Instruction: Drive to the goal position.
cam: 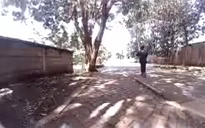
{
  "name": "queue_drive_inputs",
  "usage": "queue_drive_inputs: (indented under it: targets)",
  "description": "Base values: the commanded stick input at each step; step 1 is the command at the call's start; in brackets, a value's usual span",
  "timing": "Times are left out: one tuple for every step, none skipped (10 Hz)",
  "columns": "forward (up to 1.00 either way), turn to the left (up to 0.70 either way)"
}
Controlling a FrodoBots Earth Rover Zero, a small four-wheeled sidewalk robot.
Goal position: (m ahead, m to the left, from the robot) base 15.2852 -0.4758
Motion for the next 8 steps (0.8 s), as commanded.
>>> queue_drive_inputs:
  targets:
    - [0.70, 0.00]
    - [0.70, 0.00]
    - [0.70, 0.00]
    - [0.70, 0.00]
    - [0.70, 0.00]
    - [0.70, 0.00]
    - [0.70, 0.00]
    - [0.70, 0.00]
